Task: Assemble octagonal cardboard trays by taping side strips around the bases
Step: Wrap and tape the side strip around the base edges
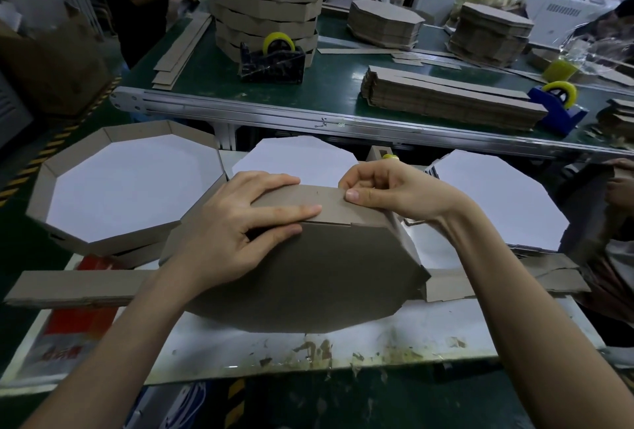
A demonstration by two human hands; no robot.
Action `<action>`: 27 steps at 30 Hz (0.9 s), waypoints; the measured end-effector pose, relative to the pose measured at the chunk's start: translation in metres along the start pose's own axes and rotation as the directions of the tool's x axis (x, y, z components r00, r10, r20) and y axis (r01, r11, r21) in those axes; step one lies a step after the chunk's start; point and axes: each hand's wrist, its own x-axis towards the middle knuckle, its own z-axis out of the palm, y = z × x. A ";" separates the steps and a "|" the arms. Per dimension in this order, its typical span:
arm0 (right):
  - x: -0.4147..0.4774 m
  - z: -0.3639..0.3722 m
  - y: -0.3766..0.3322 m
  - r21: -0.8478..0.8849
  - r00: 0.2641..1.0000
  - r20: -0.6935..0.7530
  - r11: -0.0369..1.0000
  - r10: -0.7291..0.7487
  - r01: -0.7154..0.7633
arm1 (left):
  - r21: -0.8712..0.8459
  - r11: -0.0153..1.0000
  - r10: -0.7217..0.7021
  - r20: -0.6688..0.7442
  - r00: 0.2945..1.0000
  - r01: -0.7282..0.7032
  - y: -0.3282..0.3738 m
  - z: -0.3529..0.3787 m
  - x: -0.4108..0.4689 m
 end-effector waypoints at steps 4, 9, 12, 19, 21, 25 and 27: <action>-0.005 -0.001 0.001 -0.004 0.999 -0.028 1.000 0.023 -0.023 | -0.012 1.000 -0.012 -0.024 1.000 0.012 0.009 0.001 0.001; -0.012 0.005 -0.002 -0.254 0.996 -0.087 0.966 0.020 -0.042 | 0.027 0.997 -0.071 -0.044 0.997 0.072 0.016 -0.001 0.007; -0.013 0.013 -0.003 -0.368 0.986 -0.164 0.929 -0.018 -0.044 | 0.043 0.992 -0.117 -0.034 0.993 0.118 0.020 -0.002 0.013; -0.017 0.007 0.001 -0.190 0.988 -0.152 0.982 -0.014 -0.015 | 0.140 0.987 -0.085 0.085 0.993 0.072 0.027 -0.001 0.022; -0.015 -0.003 0.013 -0.005 0.964 -0.261 0.999 -0.042 0.042 | 0.124 0.991 -0.067 0.066 0.996 0.059 0.027 0.000 0.018; 0.009 -0.038 0.077 0.413 0.626 -0.678 0.904 0.385 -0.110 | 0.091 0.992 -0.092 0.039 0.995 0.088 0.030 0.000 0.017; 0.019 -0.050 0.120 0.493 0.510 -0.629 0.808 0.587 -0.322 | 0.074 0.991 -0.111 0.040 0.993 0.108 0.030 0.000 0.018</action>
